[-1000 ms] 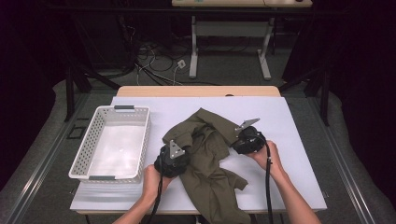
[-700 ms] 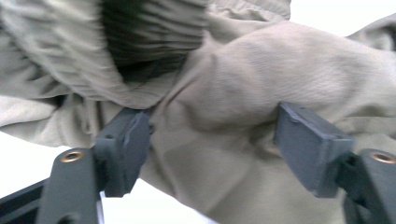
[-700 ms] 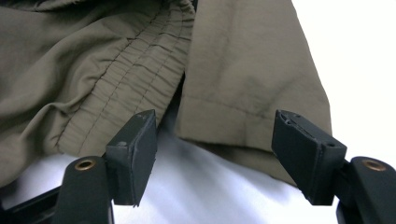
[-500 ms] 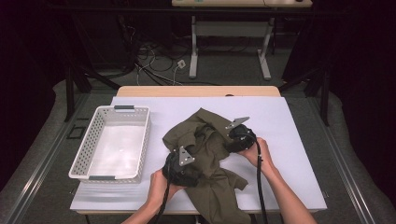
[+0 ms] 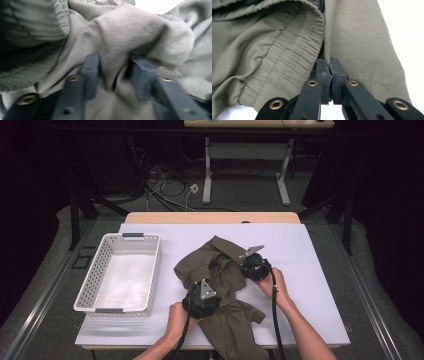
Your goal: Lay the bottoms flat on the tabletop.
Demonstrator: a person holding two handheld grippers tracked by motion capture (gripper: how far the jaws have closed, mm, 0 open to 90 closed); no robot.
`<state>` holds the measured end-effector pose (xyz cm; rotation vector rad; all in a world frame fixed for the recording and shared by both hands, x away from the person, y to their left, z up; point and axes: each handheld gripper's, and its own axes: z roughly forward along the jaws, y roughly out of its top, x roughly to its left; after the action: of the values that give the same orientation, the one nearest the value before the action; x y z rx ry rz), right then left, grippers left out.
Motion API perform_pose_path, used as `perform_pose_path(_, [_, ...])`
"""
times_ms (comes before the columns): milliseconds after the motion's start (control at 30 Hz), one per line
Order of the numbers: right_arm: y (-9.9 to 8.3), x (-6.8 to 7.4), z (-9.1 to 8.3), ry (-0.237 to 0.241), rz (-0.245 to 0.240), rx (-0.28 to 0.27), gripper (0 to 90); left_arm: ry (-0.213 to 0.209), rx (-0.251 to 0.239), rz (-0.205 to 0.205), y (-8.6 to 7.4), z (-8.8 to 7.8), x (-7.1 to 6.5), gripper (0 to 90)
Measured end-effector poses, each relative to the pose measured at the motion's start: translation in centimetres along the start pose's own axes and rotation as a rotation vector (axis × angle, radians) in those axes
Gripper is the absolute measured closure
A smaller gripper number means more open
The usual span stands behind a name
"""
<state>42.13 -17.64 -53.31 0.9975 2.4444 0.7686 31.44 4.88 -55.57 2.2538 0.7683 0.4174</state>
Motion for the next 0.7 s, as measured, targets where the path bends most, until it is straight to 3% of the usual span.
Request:
perform_pose_path(67, [-0.1, -0.1, -0.1, -0.004, 0.003, 0.009, 88.2, 0.018, -0.022, 0.01, -0.2, -0.1, 0.0, 83.2])
perform_pose_path(133, [-0.3, -0.2, -0.3, -0.019, 0.013, 0.011, 88.3, 0.015, -0.019, 0.01, -0.2, -0.2, 0.1, 86.7])
perform_pose_path(367, [-1.6, -1.3, -1.4, -0.049, 0.052, 0.025, 88.5, 0.018, -0.004, 0.006, -0.1, -1.6, 1.2, 87.4])
perform_pose_path(600, [-2.4, -1.9, -2.1, -0.039, 0.082, 0.044, 88.3, 0.049, 0.036, -0.005, -0.5, -3.0, 2.7, 87.3])
perform_pose_path(700, [-2.3, -1.8, -1.9, -0.023, 0.057, 0.032, 87.4, 0.047, 0.045, -0.01, -0.6, -3.1, 3.0, 87.0])
